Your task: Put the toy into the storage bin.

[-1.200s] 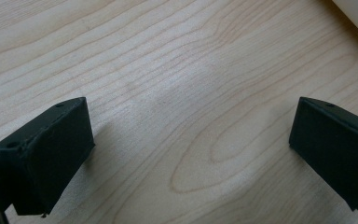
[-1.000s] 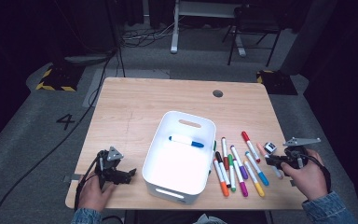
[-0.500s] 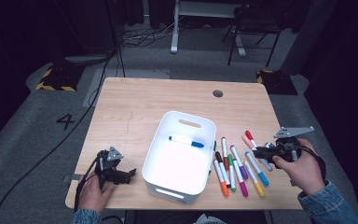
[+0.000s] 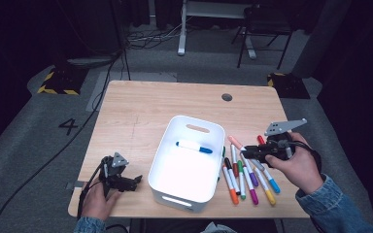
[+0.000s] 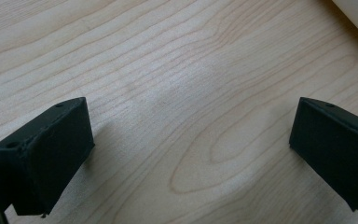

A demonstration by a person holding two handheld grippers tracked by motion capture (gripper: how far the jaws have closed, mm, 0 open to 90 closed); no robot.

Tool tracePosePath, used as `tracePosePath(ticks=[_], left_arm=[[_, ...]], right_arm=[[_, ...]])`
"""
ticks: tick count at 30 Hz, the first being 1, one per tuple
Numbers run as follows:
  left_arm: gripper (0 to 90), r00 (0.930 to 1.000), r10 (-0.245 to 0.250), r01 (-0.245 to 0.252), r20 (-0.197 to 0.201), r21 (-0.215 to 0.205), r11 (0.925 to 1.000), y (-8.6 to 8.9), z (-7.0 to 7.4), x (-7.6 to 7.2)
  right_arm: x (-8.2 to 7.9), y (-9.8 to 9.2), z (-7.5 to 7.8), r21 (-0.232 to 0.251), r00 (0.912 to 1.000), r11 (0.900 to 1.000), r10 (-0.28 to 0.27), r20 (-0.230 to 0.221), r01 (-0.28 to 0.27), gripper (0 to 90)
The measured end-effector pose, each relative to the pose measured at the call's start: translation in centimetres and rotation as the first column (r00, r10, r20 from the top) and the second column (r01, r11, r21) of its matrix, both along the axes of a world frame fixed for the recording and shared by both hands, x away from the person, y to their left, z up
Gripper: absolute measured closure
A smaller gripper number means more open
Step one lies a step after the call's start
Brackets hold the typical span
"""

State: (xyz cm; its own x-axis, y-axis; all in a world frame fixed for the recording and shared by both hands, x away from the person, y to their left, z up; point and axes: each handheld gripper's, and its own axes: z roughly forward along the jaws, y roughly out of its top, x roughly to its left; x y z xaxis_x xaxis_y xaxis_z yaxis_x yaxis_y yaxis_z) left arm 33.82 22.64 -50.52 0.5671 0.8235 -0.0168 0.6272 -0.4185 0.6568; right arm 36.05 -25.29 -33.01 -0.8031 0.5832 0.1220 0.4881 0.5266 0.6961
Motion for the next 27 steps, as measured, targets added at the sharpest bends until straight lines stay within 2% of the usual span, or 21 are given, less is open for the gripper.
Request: tracePosePath(ticks=[12, 14, 21, 26, 27], left_arm=[[0.0, 1.0000, 0.002, -0.002, -0.006, 0.001, 1.0000, -0.1, 0.0, 0.1], [0.0, 1.0000, 0.002, -0.002, -0.009, -0.002, 1.0000, -0.1, 0.0, 0.1], [0.0, 1.0000, 0.008, -0.008, 0.000, -0.002, 1.0000, -0.2, 0.0, 0.1], [0.0, 0.9999, 0.010, -0.010, -0.005, -0.008, 0.9999, -0.3, 0.0, 0.2], [0.0, 0.9999, 0.011, -0.011, -0.006, -0.008, 0.9999, -0.3, 0.0, 0.2]], right_arm=[[0.9, 3.9, 1.0, -0.032, 0.9983, 0.998, 0.056, 0.014, -0.056, 76.9], [1.2, 4.4, 1.2, -0.038, 0.9969, 0.997, 0.072, 0.031, -0.071, 76.9], [1.8, 6.3, 1.5, -0.049, 0.9940, 0.994, 0.099, 0.048, -0.096, 76.9], [2.4, 7.2, 1.6, -0.012, 0.9917, 0.994, 0.110, 0.066, -0.110, 76.9], [2.5, 7.4, 1.6, -0.017, 0.9914, 0.994, 0.112, 0.069, -0.111, 76.9]])
